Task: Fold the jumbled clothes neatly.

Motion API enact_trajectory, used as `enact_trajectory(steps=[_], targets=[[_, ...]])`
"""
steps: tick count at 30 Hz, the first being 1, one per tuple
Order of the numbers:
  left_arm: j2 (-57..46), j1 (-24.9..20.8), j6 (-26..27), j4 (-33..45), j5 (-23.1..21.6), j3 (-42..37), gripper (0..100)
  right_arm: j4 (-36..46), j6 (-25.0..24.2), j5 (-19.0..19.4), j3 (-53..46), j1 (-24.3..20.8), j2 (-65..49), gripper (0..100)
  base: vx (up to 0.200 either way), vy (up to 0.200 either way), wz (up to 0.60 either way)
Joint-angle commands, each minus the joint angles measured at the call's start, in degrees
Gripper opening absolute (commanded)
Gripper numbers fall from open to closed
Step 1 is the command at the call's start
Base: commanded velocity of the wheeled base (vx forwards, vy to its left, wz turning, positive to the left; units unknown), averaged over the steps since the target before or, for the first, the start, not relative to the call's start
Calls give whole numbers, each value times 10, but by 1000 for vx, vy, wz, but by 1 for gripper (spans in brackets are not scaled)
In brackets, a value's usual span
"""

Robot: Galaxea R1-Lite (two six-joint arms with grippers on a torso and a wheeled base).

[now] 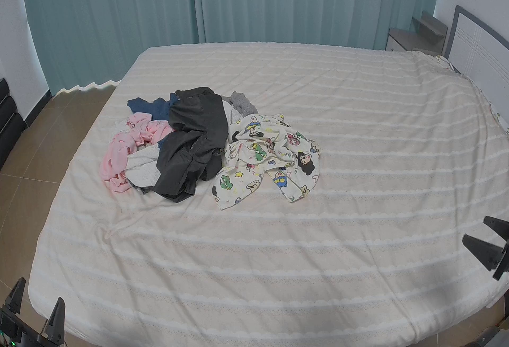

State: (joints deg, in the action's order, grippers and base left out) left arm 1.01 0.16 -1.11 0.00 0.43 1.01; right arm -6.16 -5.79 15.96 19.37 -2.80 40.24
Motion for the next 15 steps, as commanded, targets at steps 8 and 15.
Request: enact_trajectory(steps=[8,15], targets=[[-10,0,0,0,0,-10,100,-296,-303,-93,297,-229,691,100,0,0,0],[-10,0,-3,0,0,-10,100,-301,-338,-133,462,-254,836,100,0,0,0]])
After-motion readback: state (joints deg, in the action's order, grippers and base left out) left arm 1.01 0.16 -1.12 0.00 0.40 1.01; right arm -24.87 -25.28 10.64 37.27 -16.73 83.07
